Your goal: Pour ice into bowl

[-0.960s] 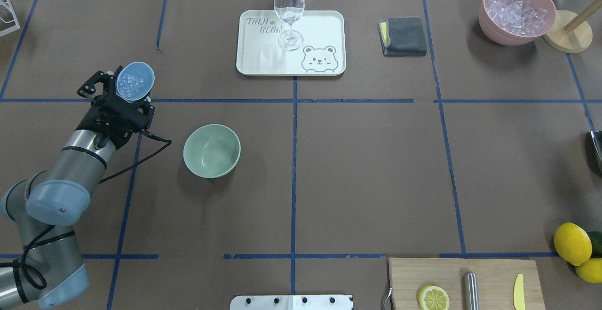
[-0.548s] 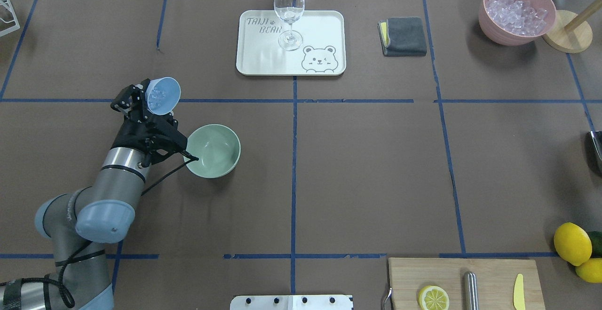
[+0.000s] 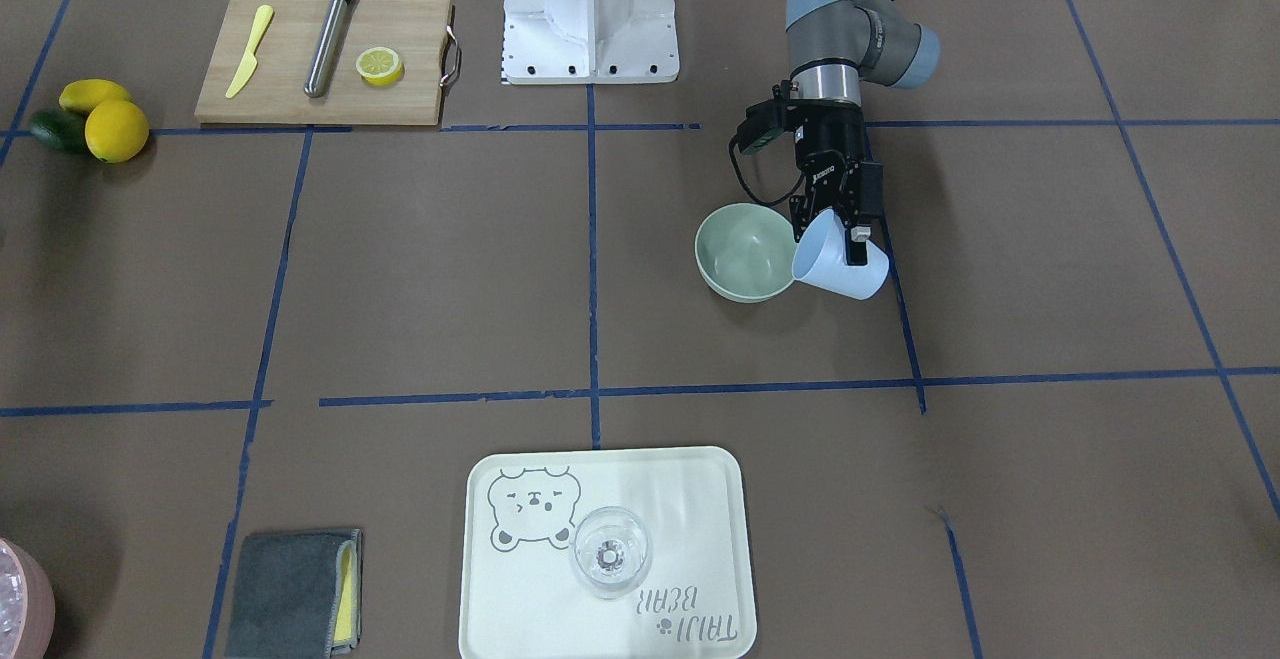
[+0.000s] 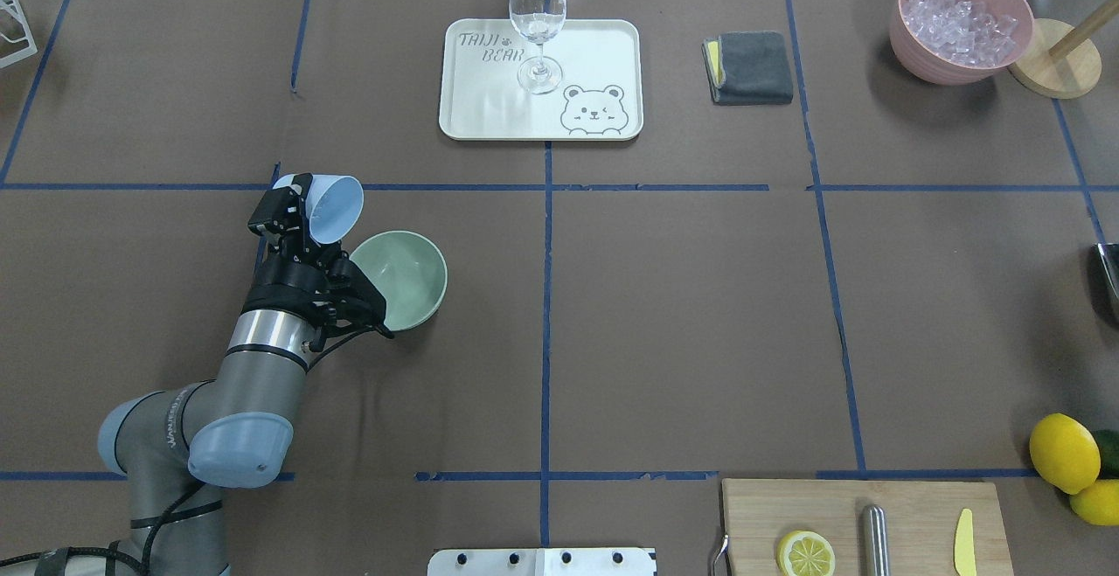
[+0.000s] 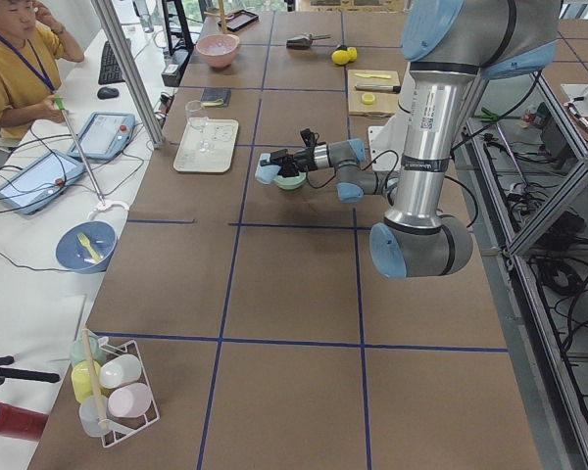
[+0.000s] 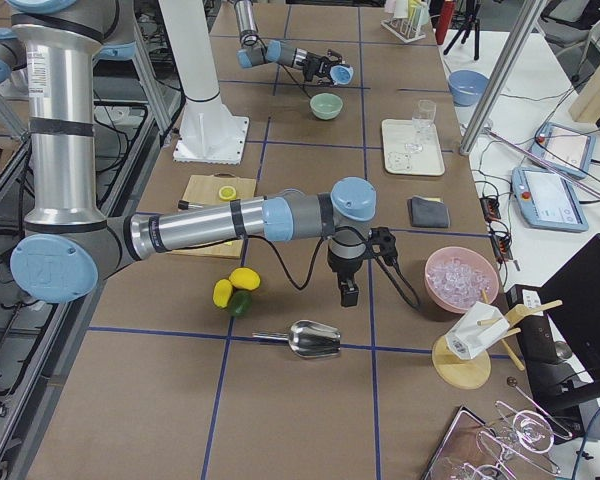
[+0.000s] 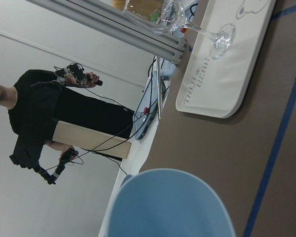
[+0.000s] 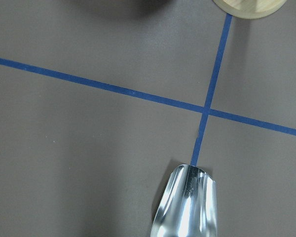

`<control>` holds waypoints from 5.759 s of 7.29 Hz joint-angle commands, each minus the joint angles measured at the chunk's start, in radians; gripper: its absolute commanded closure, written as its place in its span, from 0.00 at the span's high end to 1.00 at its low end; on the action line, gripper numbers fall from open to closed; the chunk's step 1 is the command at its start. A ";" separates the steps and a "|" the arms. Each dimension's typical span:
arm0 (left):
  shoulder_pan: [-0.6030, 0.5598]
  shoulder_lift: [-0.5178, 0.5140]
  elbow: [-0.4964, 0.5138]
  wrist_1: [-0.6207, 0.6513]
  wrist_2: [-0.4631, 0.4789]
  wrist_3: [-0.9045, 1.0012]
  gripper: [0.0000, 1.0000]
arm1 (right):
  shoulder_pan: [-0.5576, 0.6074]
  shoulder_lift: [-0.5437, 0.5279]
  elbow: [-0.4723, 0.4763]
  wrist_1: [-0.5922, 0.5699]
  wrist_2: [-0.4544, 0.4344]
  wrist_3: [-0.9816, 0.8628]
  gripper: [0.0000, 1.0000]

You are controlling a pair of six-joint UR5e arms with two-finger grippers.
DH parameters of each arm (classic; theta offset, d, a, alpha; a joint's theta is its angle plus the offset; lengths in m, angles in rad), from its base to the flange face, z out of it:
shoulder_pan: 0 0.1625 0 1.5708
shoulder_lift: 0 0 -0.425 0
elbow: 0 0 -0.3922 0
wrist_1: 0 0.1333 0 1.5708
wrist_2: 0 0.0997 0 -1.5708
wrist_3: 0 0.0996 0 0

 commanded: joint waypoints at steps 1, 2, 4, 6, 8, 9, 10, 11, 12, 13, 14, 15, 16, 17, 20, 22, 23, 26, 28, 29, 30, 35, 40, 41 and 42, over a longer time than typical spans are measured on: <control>0.016 -0.001 0.001 0.001 0.028 0.124 0.00 | 0.000 -0.004 -0.001 0.001 0.000 0.000 1.00; 0.017 -0.002 0.001 0.001 0.046 0.206 0.00 | 0.000 -0.008 0.001 0.002 0.000 0.000 1.00; 0.022 -0.002 0.001 -0.001 0.048 0.321 0.00 | 0.000 -0.010 -0.001 0.012 0.000 0.000 1.00; 0.042 -0.008 0.002 -0.001 0.049 0.417 0.00 | 0.000 -0.020 -0.002 0.034 0.000 0.002 1.00; 0.057 -0.014 0.005 0.001 0.075 0.484 0.00 | 0.000 -0.022 -0.002 0.034 0.000 0.002 1.00; 0.062 -0.014 0.005 0.001 0.078 0.500 0.00 | 0.000 -0.024 -0.002 0.034 0.000 0.002 1.00; 0.065 -0.014 0.007 0.001 0.078 0.500 0.00 | 0.002 -0.024 -0.002 0.034 0.000 0.002 1.00; 0.068 -0.014 0.012 0.001 0.087 0.502 0.00 | 0.000 -0.027 -0.001 0.034 0.000 0.000 1.00; 0.068 -0.013 0.013 0.001 0.092 0.502 0.00 | 0.000 -0.027 -0.001 0.034 0.000 0.000 1.00; 0.068 -0.011 0.012 0.001 0.092 0.518 0.00 | 0.000 -0.028 -0.001 0.040 0.000 0.000 1.00; 0.068 -0.013 0.009 0.001 0.092 0.573 0.00 | 0.000 -0.028 -0.001 0.041 0.000 0.000 1.00; 0.068 -0.013 0.007 0.001 0.092 0.589 0.00 | 0.000 -0.030 -0.001 0.041 0.000 0.000 1.00; 0.068 -0.013 -0.001 0.001 0.094 0.654 0.00 | 0.000 -0.030 -0.002 0.041 0.000 0.000 1.00; 0.068 -0.007 0.001 -0.001 0.107 0.666 0.00 | 0.002 -0.030 -0.002 0.040 0.000 0.000 1.00; 0.070 -0.004 0.005 -0.004 0.120 0.677 0.00 | 0.002 -0.030 -0.002 0.041 0.000 0.000 1.00; 0.071 -0.004 0.007 -0.005 0.120 0.680 0.00 | 0.000 -0.030 -0.001 0.040 0.000 0.002 1.00; 0.071 -0.004 0.007 -0.005 0.120 0.680 0.01 | 0.000 -0.030 -0.002 0.041 0.000 0.002 1.00; 0.070 -0.004 -0.008 -0.013 0.120 0.677 0.00 | 0.002 -0.030 -0.001 0.041 0.000 0.002 1.00; 0.071 -0.004 -0.011 -0.183 0.115 0.677 0.00 | 0.002 -0.030 -0.002 0.041 0.000 0.002 1.00; 0.071 -0.001 -0.004 -0.324 0.100 0.675 0.00 | 0.002 -0.030 -0.002 0.041 0.000 0.000 1.00; 0.070 0.004 -0.007 -0.415 0.033 0.652 0.00 | 0.002 -0.031 -0.002 0.041 0.000 0.002 1.00; 0.070 -0.004 -0.016 -0.554 -0.109 -0.277 0.00 | 0.006 -0.033 0.004 0.041 0.000 0.000 1.00; 0.048 0.085 -0.019 -0.551 -0.181 -0.810 0.00 | 0.009 -0.034 0.013 0.041 0.000 -0.002 1.00; 0.015 0.157 -0.018 -0.550 -0.185 -0.811 0.00 | 0.009 -0.036 0.013 0.041 0.002 -0.002 1.00; -0.021 0.220 -0.019 -0.550 -0.227 -0.813 0.00 | 0.009 -0.040 0.015 0.041 0.002 -0.003 1.00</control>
